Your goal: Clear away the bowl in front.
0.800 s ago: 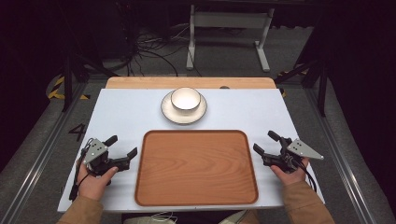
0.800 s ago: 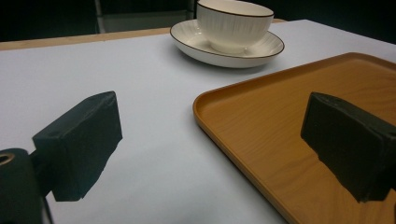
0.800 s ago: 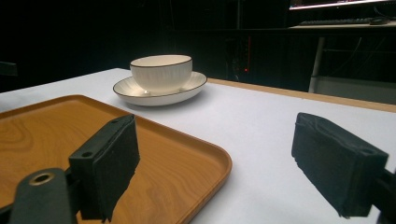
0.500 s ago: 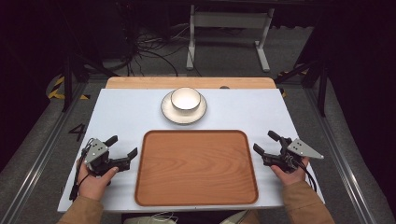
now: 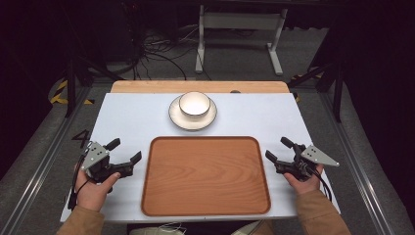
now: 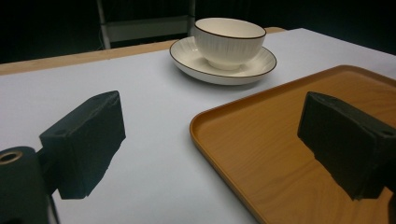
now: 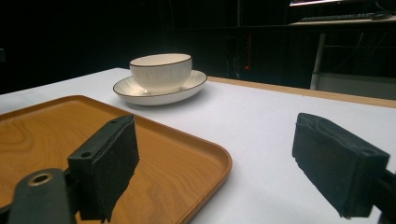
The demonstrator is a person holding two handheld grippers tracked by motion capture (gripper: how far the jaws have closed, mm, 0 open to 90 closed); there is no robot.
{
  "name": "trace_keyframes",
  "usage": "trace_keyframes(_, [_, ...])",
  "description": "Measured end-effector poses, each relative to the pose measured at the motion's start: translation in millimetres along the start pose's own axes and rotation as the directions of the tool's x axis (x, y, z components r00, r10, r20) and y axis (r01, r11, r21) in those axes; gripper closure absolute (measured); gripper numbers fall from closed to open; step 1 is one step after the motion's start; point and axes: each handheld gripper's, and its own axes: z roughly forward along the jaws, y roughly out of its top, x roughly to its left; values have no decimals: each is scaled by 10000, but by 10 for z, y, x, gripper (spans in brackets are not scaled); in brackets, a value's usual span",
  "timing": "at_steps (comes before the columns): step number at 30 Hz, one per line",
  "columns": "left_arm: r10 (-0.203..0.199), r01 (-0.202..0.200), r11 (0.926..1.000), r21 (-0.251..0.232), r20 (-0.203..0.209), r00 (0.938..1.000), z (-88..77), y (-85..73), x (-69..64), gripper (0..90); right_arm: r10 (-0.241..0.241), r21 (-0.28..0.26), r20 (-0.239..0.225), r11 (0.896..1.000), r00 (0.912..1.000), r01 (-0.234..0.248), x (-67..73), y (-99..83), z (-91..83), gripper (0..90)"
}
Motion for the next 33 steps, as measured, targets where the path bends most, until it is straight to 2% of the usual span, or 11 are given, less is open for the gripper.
trace_keyframes(8, [-6,6,10000,40,-41,10000,-30,54,-14,93,-34,56,15,10000,10000,34,4,1,4,137])
trace_keyframes(18, [55,-56,10000,41,264,9996,-12,108,-56,100,-81,86,21,9999,10000,81,12,2,6,117])
trace_keyframes(25, [66,-66,10000,15,211,9998,-15,154,-56,102,-146,87,39,9999,9999,145,15,1,5,92])
trace_keyframes(27, [53,-54,10000,12,261,9996,-2,186,-59,103,-167,74,43,9998,9999,167,17,1,5,77])
trace_keyframes(30, [302,-309,9994,147,504,9983,63,272,-61,104,-67,69,74,10000,10000,66,9,1,4,22])
trace_keyframes(33, [377,-399,9988,273,773,9963,107,308,-75,104,33,22,144,10000,9999,-33,3,1,2,20])
